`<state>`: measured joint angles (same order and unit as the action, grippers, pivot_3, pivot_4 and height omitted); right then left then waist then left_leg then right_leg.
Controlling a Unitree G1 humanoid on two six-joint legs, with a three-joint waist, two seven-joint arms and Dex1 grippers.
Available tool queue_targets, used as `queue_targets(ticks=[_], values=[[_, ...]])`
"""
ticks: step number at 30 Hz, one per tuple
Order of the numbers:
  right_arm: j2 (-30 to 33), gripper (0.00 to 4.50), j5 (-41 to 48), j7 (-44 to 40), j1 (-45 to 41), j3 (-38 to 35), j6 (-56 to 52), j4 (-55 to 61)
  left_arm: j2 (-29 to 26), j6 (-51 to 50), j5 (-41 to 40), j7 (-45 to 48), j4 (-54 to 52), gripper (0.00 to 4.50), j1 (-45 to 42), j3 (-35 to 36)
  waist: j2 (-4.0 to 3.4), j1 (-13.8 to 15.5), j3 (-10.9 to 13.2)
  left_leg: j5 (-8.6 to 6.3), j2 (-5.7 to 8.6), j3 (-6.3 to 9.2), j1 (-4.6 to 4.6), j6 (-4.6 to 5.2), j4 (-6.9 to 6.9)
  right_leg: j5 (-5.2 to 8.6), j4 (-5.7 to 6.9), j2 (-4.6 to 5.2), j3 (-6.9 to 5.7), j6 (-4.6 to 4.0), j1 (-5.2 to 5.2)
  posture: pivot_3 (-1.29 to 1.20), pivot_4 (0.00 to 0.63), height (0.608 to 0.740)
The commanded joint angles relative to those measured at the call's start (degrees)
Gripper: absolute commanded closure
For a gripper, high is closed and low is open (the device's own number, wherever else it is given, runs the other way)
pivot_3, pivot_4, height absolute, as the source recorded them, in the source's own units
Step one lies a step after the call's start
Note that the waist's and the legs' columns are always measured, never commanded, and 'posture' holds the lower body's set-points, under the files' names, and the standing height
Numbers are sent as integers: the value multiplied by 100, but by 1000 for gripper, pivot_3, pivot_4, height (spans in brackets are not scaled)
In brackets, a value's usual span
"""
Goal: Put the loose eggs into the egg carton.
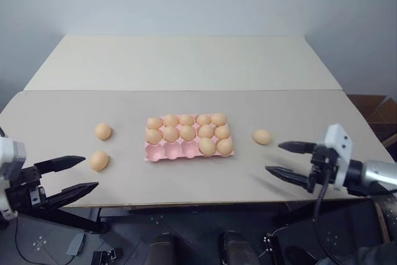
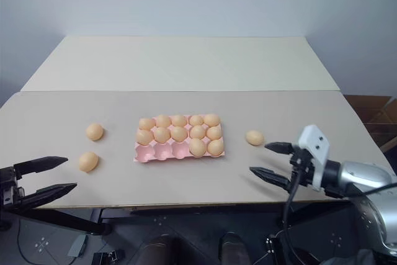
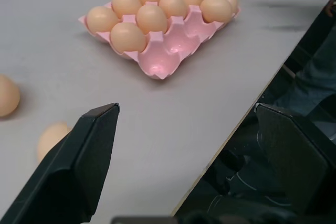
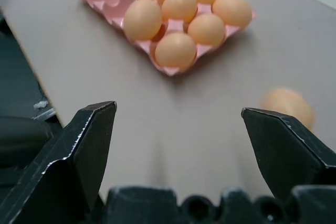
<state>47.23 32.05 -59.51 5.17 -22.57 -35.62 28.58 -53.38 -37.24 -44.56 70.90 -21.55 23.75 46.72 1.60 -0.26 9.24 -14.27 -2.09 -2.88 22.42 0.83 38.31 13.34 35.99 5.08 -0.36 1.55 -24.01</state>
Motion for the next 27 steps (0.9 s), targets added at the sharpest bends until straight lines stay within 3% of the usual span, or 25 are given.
queue_targets(ticks=[1,8,17,24,27], values=[[45,26,-5,13,41,-234,370,37,64,120,-62,19,-118,0,3,121,0,-15,0,0,-1,-4,-5,0,0,0,3,0,5,-2,0,0,150,740],[-18,26,-436,482,-564,471,640,-313,-35,82,-121,-104,-255,0,-386,-144,3,-22,-2,2,-2,-22,-12,1,0,4,7,-4,24,-19,-4,0,150,740],[-675,26,-2090,1397,-2378,2066,1568,-2754,-153,6,-190,-263,-548,0,-843,-432,9,-64,-3,2,6,-52,-13,2,-1,-45,5,-9,65,-19,-15,0,150,740],[-1063,26,-2224,1358,-2938,2345,1729,-3731,-108,-68,-253,-296,-696,0,-685,-251,9,-55,-2,1,3,-55,-10,4,-9,-48,1,-12,65,-11,-18,0,150,740],[-1234,602,-2264,1526,-3203,2338,1621,-4099,-42,-38,-276,-373,-799,0,-614,-245,9,-60,-2,1,4,-58,-12,4,-8,-52,2,-11,70,-9,-18,0,150,740]])
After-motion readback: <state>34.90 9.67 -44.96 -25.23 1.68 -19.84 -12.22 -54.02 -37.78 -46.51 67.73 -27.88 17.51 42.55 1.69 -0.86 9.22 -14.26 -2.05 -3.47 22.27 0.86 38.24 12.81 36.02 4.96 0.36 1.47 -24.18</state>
